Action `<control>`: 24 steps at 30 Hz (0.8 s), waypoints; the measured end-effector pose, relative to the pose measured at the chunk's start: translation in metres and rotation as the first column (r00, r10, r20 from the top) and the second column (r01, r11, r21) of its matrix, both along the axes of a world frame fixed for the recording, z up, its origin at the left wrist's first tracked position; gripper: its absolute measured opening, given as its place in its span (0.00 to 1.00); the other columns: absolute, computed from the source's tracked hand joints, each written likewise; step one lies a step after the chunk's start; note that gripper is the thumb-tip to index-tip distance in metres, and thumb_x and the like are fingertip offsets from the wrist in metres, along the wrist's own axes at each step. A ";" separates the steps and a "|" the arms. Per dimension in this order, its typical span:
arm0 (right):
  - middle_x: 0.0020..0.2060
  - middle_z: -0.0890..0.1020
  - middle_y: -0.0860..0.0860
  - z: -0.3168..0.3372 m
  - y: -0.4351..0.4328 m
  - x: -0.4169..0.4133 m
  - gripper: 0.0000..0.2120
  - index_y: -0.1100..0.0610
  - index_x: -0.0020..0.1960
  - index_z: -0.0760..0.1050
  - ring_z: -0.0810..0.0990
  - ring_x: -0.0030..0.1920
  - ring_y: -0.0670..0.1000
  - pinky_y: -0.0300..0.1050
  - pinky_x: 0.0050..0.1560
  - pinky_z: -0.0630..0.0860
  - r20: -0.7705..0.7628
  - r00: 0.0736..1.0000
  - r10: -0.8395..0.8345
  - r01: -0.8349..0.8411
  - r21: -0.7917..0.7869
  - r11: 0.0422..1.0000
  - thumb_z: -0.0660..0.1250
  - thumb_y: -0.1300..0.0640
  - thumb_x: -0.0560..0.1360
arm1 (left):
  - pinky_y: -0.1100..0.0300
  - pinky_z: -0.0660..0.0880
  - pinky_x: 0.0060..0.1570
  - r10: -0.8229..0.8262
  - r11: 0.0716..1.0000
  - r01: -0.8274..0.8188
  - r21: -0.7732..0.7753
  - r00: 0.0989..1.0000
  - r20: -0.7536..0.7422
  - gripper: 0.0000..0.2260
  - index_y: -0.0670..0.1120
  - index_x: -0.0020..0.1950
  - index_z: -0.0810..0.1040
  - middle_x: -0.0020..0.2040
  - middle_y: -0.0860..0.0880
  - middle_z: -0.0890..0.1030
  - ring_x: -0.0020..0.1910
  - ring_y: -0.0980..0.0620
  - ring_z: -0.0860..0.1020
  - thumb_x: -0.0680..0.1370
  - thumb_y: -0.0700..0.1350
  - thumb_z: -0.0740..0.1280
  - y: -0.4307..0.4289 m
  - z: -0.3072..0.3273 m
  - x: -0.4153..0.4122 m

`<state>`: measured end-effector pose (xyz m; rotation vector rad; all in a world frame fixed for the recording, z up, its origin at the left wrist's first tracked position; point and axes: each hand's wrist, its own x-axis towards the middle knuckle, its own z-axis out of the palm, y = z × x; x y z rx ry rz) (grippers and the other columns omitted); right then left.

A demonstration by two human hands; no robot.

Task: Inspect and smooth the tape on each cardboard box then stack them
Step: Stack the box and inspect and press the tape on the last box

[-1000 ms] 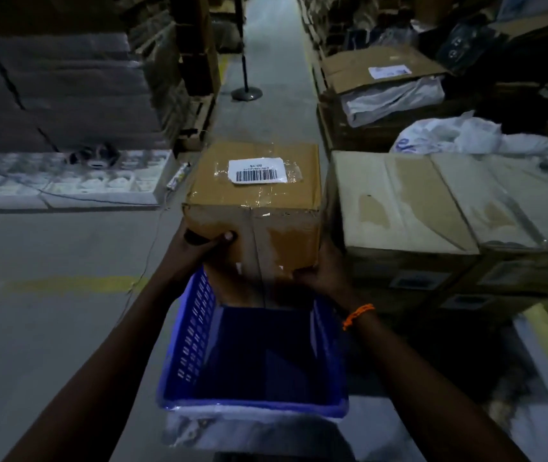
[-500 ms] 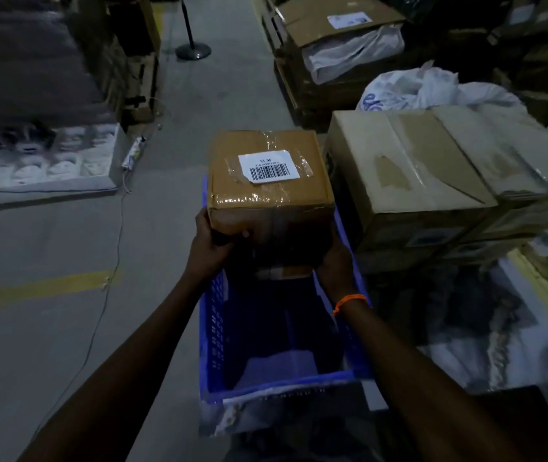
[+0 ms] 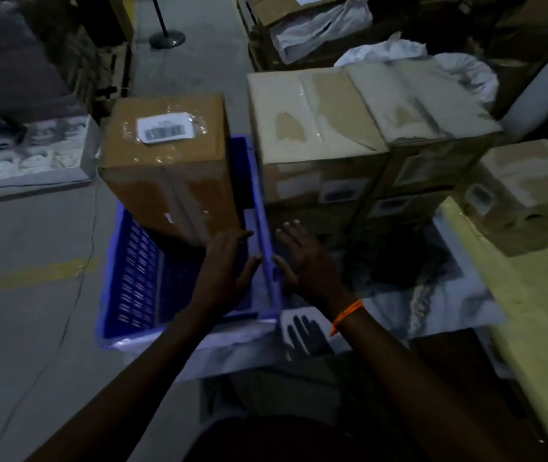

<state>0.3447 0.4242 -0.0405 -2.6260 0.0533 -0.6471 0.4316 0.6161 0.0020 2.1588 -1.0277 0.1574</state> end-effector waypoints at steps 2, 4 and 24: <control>0.75 0.71 0.62 -0.017 -0.038 -0.046 0.29 0.62 0.76 0.70 0.67 0.77 0.63 0.59 0.76 0.64 -0.029 0.999 -0.039 0.038 -0.050 0.998 0.61 0.45 0.82 | 0.43 0.68 0.70 -0.045 0.991 0.036 0.126 0.997 0.070 0.27 0.40 0.72 0.74 0.70 0.39 0.75 0.72 0.40 0.70 0.83 0.60 0.59 -0.041 -0.014 -0.042; 0.79 0.66 0.60 -0.038 -0.078 -0.091 0.33 0.60 0.80 0.64 0.61 0.81 0.61 0.59 0.78 0.59 -0.072 0.992 -0.104 0.099 -0.061 0.993 0.60 0.41 0.82 | 0.39 0.59 0.74 -0.065 0.973 0.039 0.229 0.992 0.109 0.31 0.43 0.78 0.69 0.78 0.41 0.68 0.79 0.39 0.61 0.83 0.63 0.56 -0.078 -0.036 -0.082; 0.82 0.57 0.59 -0.117 -0.381 -0.281 0.38 0.56 0.84 0.54 0.53 0.83 0.60 0.64 0.78 0.56 -0.409 0.727 -0.551 0.531 -0.173 0.829 0.58 0.38 0.82 | 0.28 0.61 0.71 -0.395 0.688 0.381 0.617 0.911 -0.122 0.31 0.46 0.80 0.67 0.79 0.41 0.67 0.79 0.37 0.60 0.85 0.63 0.46 -0.407 -0.134 -0.191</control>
